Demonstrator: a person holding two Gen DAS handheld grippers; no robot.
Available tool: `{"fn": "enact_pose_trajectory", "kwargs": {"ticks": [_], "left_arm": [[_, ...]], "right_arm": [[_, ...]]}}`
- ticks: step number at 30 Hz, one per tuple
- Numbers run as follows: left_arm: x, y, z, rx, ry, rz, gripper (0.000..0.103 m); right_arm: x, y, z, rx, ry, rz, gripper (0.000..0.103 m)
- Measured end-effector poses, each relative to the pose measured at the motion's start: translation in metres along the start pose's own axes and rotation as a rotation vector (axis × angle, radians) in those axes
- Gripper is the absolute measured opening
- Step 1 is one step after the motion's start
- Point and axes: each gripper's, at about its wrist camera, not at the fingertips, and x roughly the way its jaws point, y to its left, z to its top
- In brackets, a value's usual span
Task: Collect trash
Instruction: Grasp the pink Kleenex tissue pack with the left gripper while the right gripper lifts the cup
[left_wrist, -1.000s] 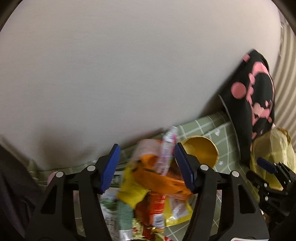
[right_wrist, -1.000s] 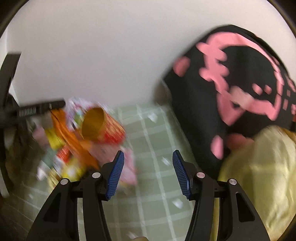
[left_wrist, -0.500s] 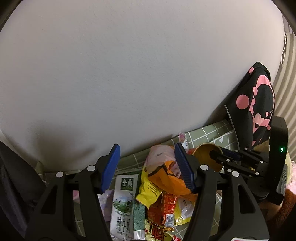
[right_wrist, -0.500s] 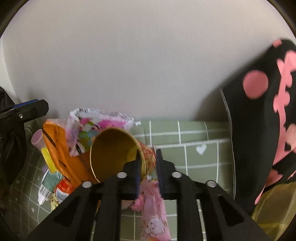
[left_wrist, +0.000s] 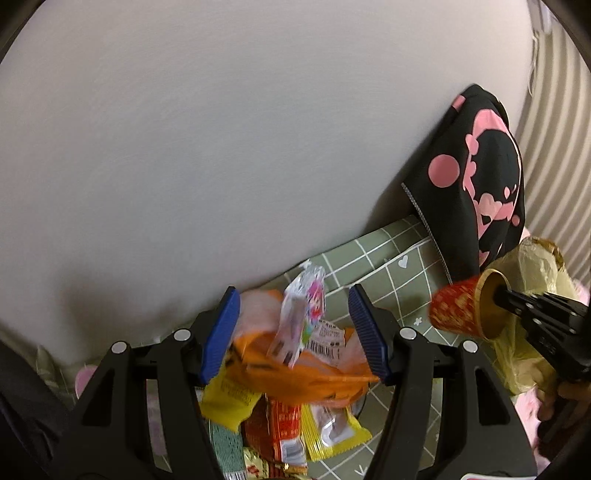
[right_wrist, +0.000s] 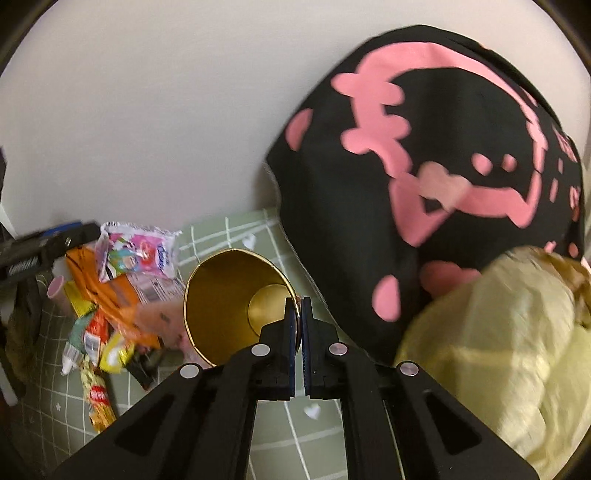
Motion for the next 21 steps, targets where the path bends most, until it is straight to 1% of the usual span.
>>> {"fn": "enact_pose_trajectory", "kwargs": {"ticks": [4, 6, 7, 9, 10, 12, 14, 18, 21], "left_arm": [[0.01, -0.007, 0.009, 0.043, 0.006, 0.011, 0.058], [0.02, -0.006, 0.011, 0.048, 0.033, 0.01, 0.057], [0.024, -0.005, 0.01, 0.048, 0.048, 0.009, 0.055], [0.034, -0.003, 0.007, 0.036, 0.088, 0.005, 0.038], [0.036, -0.002, 0.006, 0.026, 0.101, 0.002, 0.033], [0.036, 0.0, 0.002, -0.001, 0.109, -0.018, 0.018], [0.033, -0.002, 0.0, -0.015, 0.102, -0.041, 0.013], [0.019, -0.019, 0.007, 0.012, 0.071, -0.054, 0.01], [0.001, -0.036, 0.017, 0.032, 0.023, -0.092, 0.01]], "right_arm": [[-0.011, -0.009, -0.016, 0.028, 0.009, -0.01, 0.005], [-0.016, -0.01, -0.021, 0.036, 0.016, -0.013, 0.005], [-0.018, -0.016, -0.028, 0.038, 0.016, -0.015, 0.005], [-0.022, -0.02, -0.032, 0.043, 0.017, -0.022, 0.005], [-0.024, -0.02, -0.035, 0.046, 0.018, -0.026, 0.005], [-0.027, -0.023, -0.037, 0.054, 0.019, -0.032, 0.005], [-0.026, -0.023, -0.038, 0.059, 0.019, -0.036, 0.005], [-0.032, -0.025, -0.04, 0.057, 0.005, -0.039, 0.005], [-0.039, -0.027, -0.038, 0.047, -0.011, -0.04, 0.005]]}}
